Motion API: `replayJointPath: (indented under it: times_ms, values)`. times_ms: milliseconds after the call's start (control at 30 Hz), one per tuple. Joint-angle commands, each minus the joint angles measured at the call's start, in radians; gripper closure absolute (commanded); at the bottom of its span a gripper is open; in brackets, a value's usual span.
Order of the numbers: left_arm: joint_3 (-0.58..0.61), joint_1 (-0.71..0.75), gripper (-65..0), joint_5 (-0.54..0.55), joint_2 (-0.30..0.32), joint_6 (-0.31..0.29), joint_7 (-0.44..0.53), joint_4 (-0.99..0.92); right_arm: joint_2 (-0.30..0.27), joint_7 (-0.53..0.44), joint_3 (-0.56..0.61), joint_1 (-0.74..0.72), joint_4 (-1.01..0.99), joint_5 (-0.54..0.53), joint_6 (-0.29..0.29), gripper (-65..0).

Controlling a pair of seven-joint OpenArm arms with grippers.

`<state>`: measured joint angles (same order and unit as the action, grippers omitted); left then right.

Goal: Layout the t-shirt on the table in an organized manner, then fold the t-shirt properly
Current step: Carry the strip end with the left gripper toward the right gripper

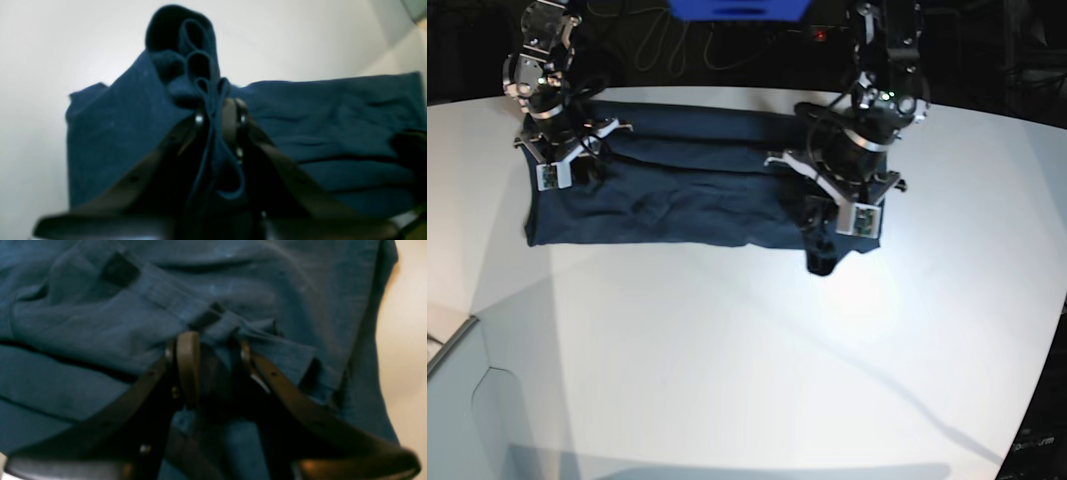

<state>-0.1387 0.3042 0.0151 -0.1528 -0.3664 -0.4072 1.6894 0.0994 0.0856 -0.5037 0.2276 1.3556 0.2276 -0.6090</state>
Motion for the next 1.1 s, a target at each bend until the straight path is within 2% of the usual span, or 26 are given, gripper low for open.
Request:
replayJointPath:
  times_ms: [0, 367, 1067]
  values:
    - [0.024, 0.002, 0.0, 0.012, -0.004, -0.004, 0.026, 0.001, -0.003, -0.011, -0.002, -0.004, 0.014, -0.009, -0.004, -16.7]
    - [0.135, -0.009, 0.0, 0.012, -0.004, -0.004, 0.027, -0.107, -0.005, -0.011, -0.002, -0.004, 0.014, -0.01, -0.004, -16.7]
    - [0.143, -0.084, 0.0, 0.012, -0.004, -0.004, 0.027, -0.183, -0.003, -0.011, -0.002, -0.004, 0.011, -0.01, -0.004, -16.7]
